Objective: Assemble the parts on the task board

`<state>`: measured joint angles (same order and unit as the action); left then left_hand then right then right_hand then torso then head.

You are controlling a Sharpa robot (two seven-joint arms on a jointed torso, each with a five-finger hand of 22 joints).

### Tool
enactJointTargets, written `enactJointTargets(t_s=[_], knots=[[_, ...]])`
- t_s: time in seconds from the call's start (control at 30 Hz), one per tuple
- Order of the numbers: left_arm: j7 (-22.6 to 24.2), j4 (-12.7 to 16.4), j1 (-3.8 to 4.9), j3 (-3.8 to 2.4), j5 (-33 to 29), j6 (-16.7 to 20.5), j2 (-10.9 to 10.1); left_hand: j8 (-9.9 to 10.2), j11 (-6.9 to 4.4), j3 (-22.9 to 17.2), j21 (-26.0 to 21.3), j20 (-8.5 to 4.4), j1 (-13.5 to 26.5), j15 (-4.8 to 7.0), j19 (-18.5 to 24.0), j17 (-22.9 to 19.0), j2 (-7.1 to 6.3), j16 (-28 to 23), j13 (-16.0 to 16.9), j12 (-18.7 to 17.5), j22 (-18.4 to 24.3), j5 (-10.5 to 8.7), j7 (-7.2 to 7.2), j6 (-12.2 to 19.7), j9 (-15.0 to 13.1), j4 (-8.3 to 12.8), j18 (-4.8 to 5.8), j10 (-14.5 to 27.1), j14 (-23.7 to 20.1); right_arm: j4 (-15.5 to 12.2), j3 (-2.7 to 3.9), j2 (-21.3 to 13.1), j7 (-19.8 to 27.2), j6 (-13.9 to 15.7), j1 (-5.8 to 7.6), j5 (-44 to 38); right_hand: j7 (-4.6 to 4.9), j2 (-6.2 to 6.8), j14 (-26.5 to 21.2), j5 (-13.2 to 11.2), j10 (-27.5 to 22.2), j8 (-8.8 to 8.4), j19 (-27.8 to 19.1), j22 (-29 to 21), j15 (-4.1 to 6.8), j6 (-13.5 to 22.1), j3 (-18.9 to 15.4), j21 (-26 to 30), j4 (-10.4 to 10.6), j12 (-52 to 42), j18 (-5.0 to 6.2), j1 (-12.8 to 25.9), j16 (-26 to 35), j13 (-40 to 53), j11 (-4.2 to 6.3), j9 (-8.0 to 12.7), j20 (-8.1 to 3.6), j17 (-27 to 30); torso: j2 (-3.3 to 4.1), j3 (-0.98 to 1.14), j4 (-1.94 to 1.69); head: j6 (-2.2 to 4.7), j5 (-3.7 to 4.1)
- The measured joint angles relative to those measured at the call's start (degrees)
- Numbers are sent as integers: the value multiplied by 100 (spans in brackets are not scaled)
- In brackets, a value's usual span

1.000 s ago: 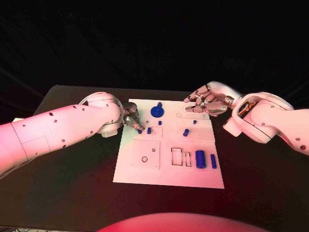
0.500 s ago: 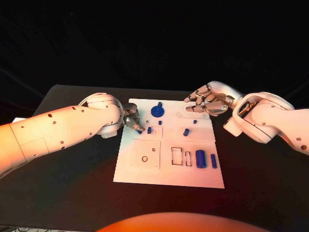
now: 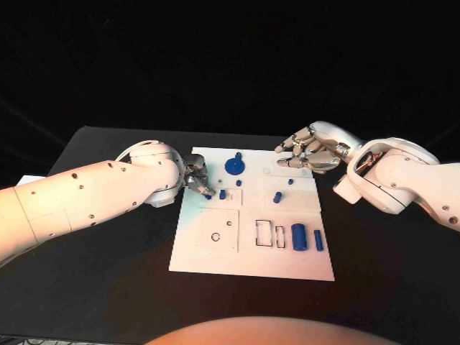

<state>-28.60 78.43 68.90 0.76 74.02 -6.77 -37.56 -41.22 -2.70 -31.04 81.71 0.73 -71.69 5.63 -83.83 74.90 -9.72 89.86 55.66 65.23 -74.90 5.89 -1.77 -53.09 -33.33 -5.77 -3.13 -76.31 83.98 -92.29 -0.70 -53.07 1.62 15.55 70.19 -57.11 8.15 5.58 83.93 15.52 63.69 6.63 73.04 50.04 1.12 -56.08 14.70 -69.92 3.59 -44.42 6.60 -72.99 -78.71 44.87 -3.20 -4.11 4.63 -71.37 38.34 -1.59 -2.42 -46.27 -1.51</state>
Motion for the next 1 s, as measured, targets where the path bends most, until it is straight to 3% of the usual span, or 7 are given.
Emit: enactJointTargets(t_s=[0.67,1.0], knots=[[98,487,-179,15,-196,1108,-387,-12,-17,0,84,0,1,0,0,4,2,0,-8,0,0,25,-16,-16,11,0,0,-37,0,-1,0,-21,22,2,-1,16,0,0,0,0,1,0,0,0,0,0,1,0,-1,0,0,0,0,1,-1,0,0,-1,-2,1,-9,-12,19],[102,536,-277,15,-62,1349,-417,-11,-16,-1,84,0,9,0,0,4,9,0,-8,0,-4,23,-17,-17,7,-1,0,-37,0,-5,0,-28,29,2,-1,20,0,0,0,0,-12,0,0,0,0,0,1,0,-2,0,0,0,0,1,12,0,0,-1,0,-1,-6,-19,-7]])
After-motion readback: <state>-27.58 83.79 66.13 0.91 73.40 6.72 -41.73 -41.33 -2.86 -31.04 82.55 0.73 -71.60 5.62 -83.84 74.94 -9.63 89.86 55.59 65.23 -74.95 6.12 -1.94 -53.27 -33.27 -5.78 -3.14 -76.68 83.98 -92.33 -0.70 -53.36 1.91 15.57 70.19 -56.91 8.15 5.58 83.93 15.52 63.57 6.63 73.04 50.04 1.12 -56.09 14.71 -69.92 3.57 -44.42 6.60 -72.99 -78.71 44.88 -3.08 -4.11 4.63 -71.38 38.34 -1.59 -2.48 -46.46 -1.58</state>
